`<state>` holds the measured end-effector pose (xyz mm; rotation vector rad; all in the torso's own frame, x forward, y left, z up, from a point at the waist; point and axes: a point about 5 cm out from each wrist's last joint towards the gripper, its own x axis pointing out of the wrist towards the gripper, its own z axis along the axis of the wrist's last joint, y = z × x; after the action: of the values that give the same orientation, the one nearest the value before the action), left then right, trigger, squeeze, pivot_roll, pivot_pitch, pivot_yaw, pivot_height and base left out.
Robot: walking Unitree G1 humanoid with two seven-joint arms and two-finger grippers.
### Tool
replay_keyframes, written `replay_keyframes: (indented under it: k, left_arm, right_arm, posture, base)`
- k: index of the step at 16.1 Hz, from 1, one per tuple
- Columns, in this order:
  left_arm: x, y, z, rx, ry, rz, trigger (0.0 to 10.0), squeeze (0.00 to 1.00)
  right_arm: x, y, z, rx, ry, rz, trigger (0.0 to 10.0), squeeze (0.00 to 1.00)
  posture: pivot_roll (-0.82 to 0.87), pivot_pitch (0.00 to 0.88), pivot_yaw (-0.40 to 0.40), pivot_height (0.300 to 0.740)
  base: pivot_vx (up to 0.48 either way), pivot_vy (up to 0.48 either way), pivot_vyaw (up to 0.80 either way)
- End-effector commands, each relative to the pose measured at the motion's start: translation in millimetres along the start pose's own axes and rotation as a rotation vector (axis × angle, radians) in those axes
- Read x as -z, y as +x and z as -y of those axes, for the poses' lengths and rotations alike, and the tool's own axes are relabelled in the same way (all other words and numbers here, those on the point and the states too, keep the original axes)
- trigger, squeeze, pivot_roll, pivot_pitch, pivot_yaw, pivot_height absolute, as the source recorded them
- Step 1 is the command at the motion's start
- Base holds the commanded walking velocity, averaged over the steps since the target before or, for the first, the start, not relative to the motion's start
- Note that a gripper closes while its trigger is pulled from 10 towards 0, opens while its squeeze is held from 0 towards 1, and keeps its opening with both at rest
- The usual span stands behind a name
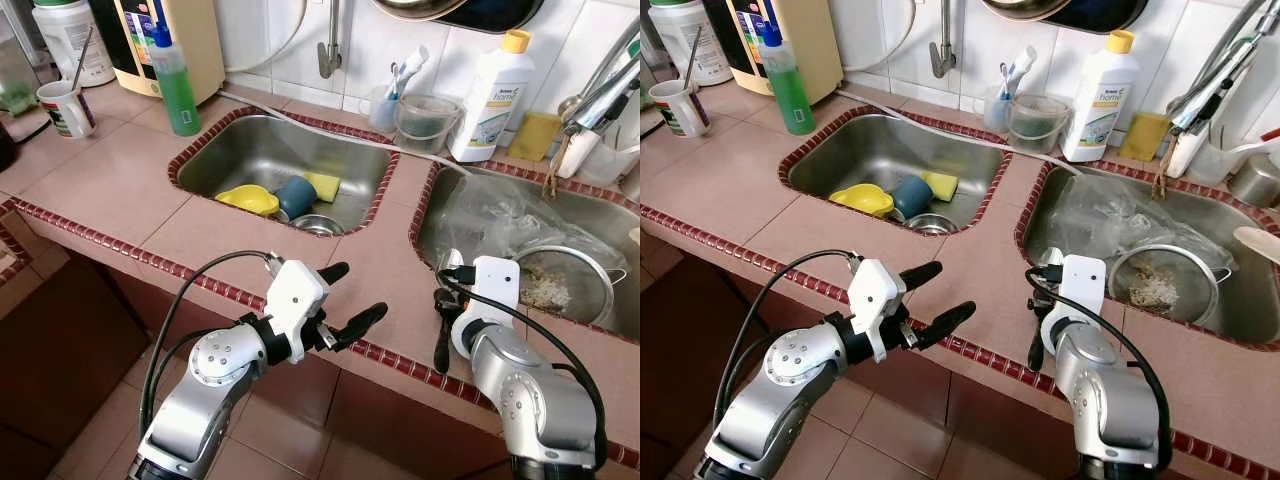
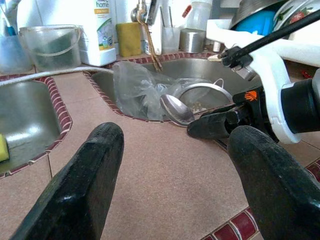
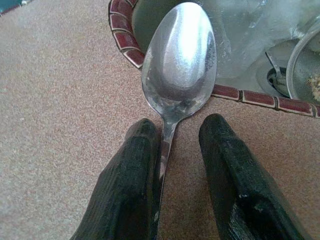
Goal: Kitchen organization
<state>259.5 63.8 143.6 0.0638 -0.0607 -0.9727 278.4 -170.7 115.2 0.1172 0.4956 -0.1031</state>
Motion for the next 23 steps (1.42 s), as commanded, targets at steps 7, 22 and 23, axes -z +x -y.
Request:
replay_keyframes:
  k: [7, 22, 23]
  left_arm:
    - [-5, -1.3, 4.0, -0.009, 0.006, 0.020, 10.0, 0.00]
    - [-2, -6.0, 13.4, 0.075, -0.005, -0.005, 10.0, 0.00]
    - [-2, -6.4, 13.5, 0.075, -0.005, -0.007, 10.0, 0.00]
  right_arm:
    - [55, 6.3, 21.1, 0.083, -0.083, -0.296, 10.0, 0.00]
    - [62, 2.6, 25.8, 0.103, 0.012, -0.311, 0.0, 0.00]
    - [60, 2.2, 24.1, 0.092, 0.032, -0.301, 0.0, 0.00]
  posture:
    - [-0.13, 0.101, -0.034, 0.740]
    - [-0.13, 0.106, -0.018, 0.740]
    - [-0.13, 0.106, -0.018, 0.740]
  base:
    - [0.000, 0.000, 0.00]
    - [0.000, 0.000, 0.00]
    - [0.000, 0.000, 0.00]
